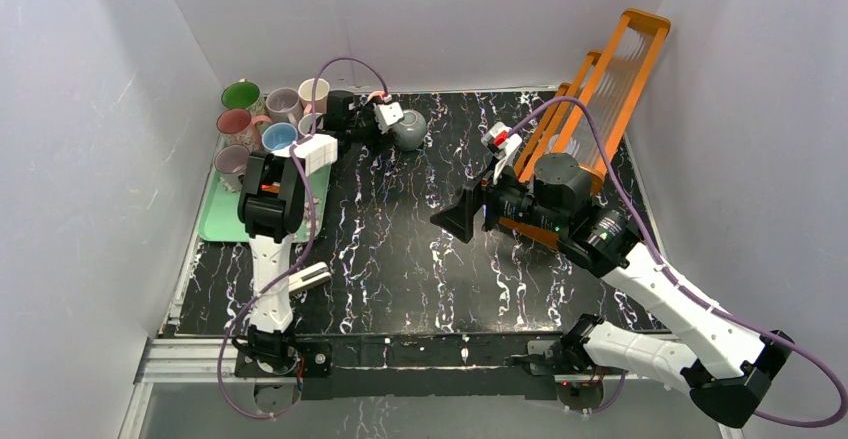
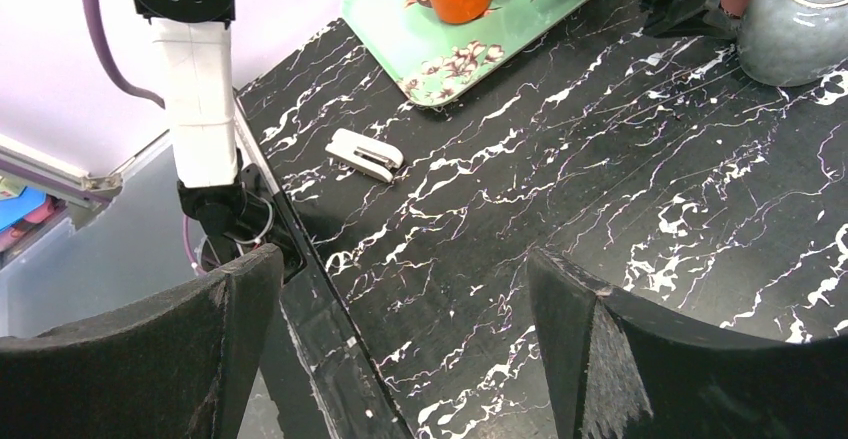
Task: Turn the mug right side up
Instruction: Turn over the cup at the center of the board.
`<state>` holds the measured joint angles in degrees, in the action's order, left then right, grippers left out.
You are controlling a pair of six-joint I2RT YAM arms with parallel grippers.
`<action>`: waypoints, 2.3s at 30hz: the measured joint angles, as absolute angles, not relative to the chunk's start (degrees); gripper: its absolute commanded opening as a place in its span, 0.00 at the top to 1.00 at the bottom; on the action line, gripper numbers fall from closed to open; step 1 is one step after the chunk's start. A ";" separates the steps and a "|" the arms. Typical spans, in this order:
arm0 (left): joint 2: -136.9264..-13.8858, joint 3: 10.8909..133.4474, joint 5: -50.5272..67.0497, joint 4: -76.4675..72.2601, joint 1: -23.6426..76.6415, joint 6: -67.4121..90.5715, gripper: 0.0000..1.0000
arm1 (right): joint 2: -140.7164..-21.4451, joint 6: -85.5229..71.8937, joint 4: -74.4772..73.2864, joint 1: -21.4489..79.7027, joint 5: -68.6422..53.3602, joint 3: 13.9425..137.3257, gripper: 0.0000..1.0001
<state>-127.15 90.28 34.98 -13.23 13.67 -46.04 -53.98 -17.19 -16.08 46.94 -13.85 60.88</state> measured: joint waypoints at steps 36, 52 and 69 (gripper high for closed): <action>-115.66 76.18 30.11 -5.65 14.87 -32.80 1.00 | -49.93 -20.95 -15.53 46.94 -12.10 59.07 0.01; -94.08 65.28 21.41 -2.96 15.14 -7.33 1.00 | -50.81 -23.97 -16.84 46.94 -7.38 57.23 0.01; -77.32 64.49 16.73 16.43 15.14 15.18 1.00 | -59.99 -9.98 -10.11 47.05 -7.11 56.34 0.01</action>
<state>-77.32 64.49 16.73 16.43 15.14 15.18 -59.99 -9.98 -10.11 47.05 -7.11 56.34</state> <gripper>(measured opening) 0.188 0.984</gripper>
